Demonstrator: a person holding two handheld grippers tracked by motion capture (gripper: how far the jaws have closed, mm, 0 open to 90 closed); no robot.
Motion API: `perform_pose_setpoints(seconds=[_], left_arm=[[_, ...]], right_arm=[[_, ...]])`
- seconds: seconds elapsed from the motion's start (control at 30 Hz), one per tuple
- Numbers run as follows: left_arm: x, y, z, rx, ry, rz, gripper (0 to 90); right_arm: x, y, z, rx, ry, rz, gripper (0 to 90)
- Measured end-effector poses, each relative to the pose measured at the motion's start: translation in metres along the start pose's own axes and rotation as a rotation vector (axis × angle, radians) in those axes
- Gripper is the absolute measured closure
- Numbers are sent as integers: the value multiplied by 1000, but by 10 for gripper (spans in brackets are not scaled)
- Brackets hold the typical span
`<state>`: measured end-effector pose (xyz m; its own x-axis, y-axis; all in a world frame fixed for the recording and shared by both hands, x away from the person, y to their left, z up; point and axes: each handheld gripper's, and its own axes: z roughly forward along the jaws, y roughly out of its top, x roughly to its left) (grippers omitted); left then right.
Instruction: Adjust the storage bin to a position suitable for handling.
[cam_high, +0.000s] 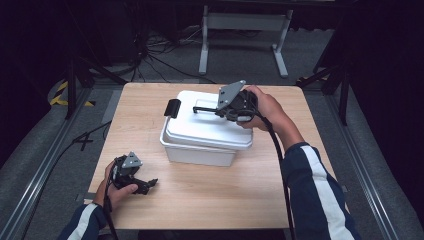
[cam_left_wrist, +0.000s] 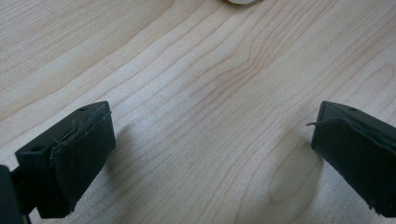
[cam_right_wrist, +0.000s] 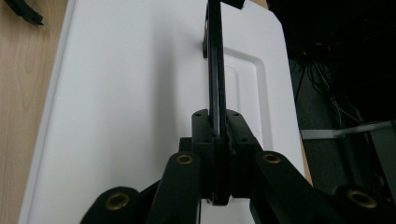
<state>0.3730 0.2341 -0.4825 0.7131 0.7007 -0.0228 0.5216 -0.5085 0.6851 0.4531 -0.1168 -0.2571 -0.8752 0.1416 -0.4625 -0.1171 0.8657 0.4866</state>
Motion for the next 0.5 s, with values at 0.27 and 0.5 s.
perform_pose_setpoints(seconds=[0.27, 0.5], left_arm=[[0, 0, 0, 1, -1, -1, 1], [0, 0, 1, -7, 3, -2, 1]], right_arm=[[-1, -17, -20, -10, -20, 22, 847], [-2, -35, -38, -19, -44, 55, 847]])
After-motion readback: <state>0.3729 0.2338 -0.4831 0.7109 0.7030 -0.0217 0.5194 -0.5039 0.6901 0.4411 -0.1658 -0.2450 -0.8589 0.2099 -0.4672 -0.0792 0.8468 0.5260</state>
